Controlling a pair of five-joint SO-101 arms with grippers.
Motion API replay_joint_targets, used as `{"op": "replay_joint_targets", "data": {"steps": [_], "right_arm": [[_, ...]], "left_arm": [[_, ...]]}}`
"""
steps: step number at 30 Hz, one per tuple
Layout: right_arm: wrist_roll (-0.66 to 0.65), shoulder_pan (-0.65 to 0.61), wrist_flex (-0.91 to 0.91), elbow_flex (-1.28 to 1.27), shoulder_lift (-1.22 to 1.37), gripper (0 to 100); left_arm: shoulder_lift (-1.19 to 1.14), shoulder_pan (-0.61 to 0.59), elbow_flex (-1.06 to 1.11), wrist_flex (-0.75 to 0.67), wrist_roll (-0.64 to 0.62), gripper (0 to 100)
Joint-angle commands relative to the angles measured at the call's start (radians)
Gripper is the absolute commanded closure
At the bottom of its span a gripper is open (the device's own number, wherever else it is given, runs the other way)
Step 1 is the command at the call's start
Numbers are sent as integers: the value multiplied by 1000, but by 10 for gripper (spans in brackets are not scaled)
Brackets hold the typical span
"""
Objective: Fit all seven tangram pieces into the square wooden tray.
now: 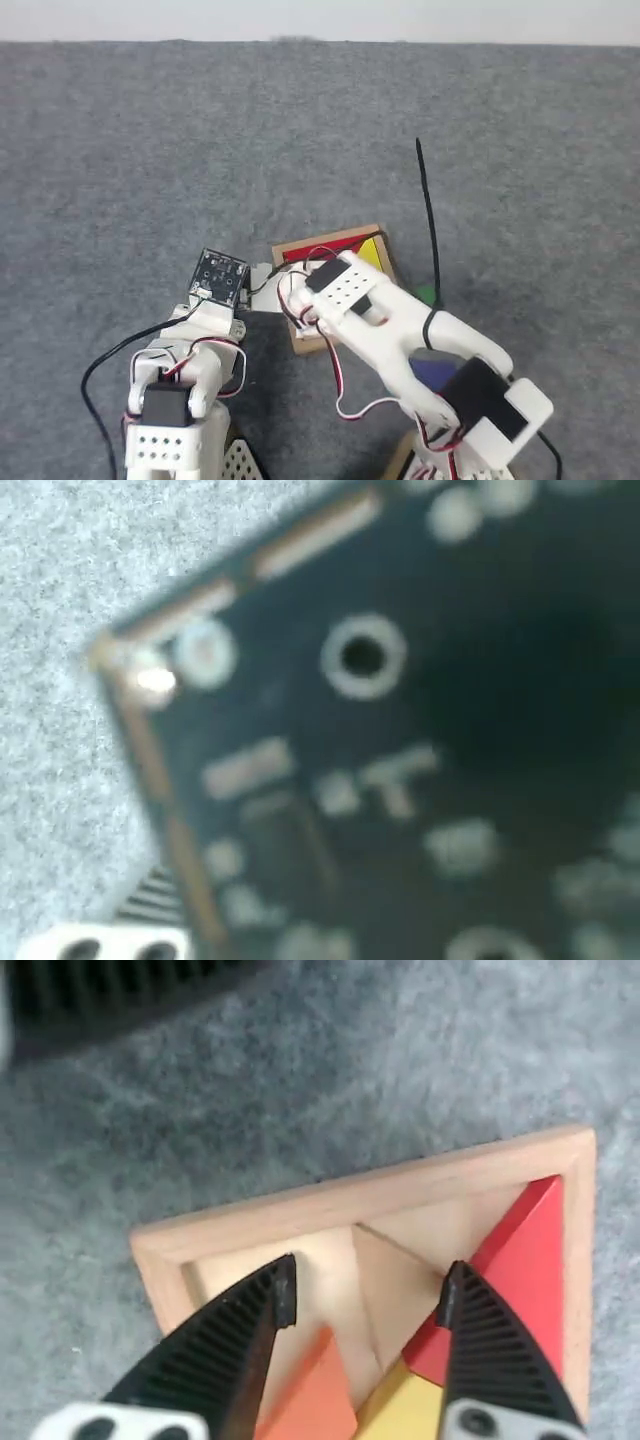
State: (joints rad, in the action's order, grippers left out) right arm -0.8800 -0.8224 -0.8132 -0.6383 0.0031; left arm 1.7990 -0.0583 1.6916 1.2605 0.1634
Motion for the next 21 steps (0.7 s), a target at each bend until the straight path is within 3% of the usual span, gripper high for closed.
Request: {"op": "replay_joint_targets", "data": {"steps": [1,13,21], "right_arm": [[-46,28,21,11,-27,761],[-94,42,15,3,-19,761],[-190,38,-134,77,88,798]], "left_arm": [[17,-6,-10,3,6,978],[17,-6,-10,3,6,978],[17,-6,-10,3,6,978]]}}
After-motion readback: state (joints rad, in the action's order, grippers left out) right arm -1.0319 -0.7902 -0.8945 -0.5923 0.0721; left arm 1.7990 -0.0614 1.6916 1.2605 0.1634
